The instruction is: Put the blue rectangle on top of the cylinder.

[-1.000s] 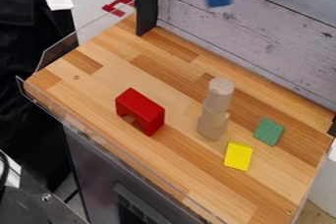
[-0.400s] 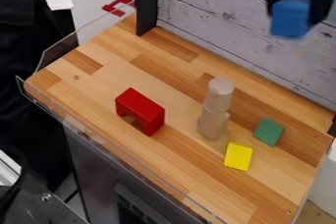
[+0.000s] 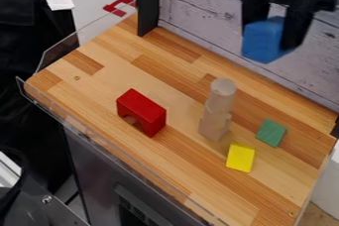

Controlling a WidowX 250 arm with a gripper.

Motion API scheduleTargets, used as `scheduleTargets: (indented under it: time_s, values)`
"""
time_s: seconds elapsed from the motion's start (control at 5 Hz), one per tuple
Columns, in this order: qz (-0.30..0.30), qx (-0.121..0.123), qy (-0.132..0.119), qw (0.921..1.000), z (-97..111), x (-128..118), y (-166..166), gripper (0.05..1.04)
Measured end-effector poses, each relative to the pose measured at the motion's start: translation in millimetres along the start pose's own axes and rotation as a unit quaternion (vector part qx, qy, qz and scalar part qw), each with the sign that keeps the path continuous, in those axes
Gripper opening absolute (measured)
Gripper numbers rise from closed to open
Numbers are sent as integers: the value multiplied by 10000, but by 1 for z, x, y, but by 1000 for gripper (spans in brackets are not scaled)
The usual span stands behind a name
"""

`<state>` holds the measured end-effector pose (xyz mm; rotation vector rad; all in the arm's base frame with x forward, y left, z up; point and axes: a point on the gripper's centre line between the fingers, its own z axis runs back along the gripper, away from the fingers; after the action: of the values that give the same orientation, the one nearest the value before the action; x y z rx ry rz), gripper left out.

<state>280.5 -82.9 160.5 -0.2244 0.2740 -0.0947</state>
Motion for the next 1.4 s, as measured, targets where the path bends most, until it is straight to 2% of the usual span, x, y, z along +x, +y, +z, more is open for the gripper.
scheduleTargets:
  time_s: [0.2, 0.6, 1.0, 1.2, 1.4]
  values:
    - [210, 389, -116, 9990, -6, 1, 10, 562]
    - [377, 921, -244, 9947, -22, 5, 23, 562]
    - [422, 848, -318, 9950, -38, 5, 24, 562]
    - [511, 782, -469, 9945, -36, 1, 25, 562]
    - [599, 773, -478, 9941, -39, 1, 27, 562]
